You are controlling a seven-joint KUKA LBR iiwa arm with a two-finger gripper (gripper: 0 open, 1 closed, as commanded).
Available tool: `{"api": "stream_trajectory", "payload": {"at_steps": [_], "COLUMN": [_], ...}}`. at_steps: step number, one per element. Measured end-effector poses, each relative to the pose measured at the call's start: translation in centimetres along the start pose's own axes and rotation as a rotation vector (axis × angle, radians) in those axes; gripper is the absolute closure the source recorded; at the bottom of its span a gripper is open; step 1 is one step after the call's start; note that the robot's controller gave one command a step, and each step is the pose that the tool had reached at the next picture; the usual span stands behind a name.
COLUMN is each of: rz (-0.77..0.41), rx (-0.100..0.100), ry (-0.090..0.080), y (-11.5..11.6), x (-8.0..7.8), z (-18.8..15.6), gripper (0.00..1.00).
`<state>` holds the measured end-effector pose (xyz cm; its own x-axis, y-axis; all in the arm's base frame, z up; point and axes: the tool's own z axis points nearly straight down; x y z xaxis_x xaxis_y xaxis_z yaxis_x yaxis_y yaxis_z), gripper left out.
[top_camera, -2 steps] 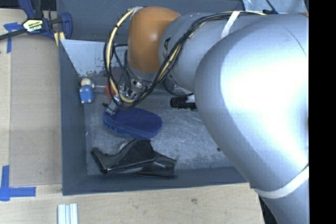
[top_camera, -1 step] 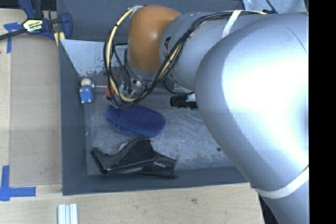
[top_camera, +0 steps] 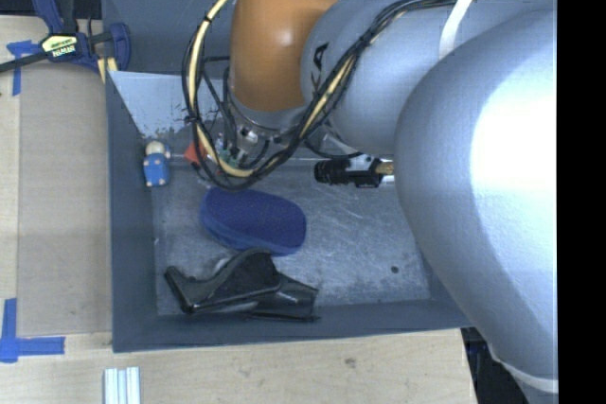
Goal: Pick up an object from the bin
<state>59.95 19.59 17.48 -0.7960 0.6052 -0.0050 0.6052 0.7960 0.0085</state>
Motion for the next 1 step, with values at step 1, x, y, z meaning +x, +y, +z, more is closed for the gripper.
{"api": "stream_trajectory", "payload": {"at_steps": [1], "rz": [-0.019], "rx": [0.000], "ry": [-0.002], "y": [-0.89], "x": [-0.43], "z": [-9.96], "gripper": [1.00]}}
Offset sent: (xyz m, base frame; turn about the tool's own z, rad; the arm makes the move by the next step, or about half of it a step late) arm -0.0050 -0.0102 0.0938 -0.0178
